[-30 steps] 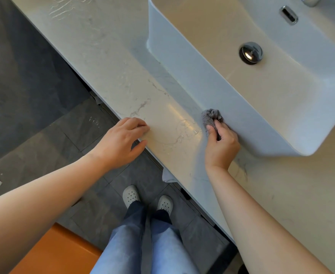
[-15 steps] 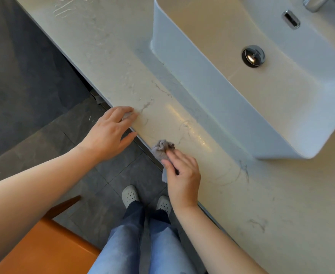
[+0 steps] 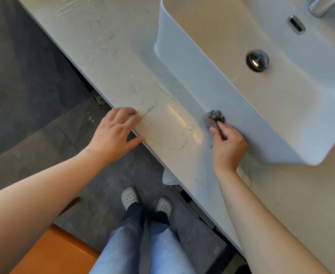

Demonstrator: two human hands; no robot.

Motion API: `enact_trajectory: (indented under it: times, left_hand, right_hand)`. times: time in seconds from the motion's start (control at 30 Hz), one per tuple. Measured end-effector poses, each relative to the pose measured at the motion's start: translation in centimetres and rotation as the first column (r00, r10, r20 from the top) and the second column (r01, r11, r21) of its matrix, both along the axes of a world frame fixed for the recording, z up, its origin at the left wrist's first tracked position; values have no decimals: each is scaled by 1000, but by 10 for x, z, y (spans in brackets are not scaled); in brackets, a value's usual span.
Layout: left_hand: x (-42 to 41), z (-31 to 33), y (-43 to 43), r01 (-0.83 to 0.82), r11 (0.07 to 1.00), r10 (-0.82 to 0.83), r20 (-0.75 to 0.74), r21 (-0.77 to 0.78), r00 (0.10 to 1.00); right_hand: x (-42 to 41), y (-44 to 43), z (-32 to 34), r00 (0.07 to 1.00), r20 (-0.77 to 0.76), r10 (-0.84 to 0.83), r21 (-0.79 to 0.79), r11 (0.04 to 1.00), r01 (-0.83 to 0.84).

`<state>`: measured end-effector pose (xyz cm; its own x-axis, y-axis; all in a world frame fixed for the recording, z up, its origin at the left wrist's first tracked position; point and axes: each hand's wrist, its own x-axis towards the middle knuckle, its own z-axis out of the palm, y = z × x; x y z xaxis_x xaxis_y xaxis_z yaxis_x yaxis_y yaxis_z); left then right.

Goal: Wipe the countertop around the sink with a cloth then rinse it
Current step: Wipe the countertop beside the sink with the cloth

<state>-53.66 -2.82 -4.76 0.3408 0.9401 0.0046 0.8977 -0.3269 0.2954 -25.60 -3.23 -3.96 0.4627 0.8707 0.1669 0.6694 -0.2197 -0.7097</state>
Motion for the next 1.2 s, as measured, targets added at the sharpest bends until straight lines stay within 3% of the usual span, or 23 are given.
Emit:
enact_trajectory:
  times: [0.13, 0.43, 0.6, 1.03, 1.2]
  left_hand:
    - [0, 0, 0, 0, 1000, 0, 5, 4, 1000]
    - [-1, -6, -2, 15, 1000, -15, 0, 3, 1000]
    - [-5, -4, -2, 59, 998, -59, -14, 0, 998]
    - [-30, -1, 9, 67, 997, -69, -57, -35, 996]
    - [-22, 5, 22, 29, 996, -32, -39, -82, 999]
  right_hand:
    - [-10, 1, -13, 993, 116, -16, 37, 999, 12]
    - [-28, 19, -14, 996, 84, -22, 50, 999, 18]
    - [-38, 6, -14, 985, 113, 130, 2, 991, -131]
    - [-95, -70, 4, 916, -107, 386, -72, 916, -394]
    - [-71, -51, 21, 944, -105, 312, 3, 950, -313]
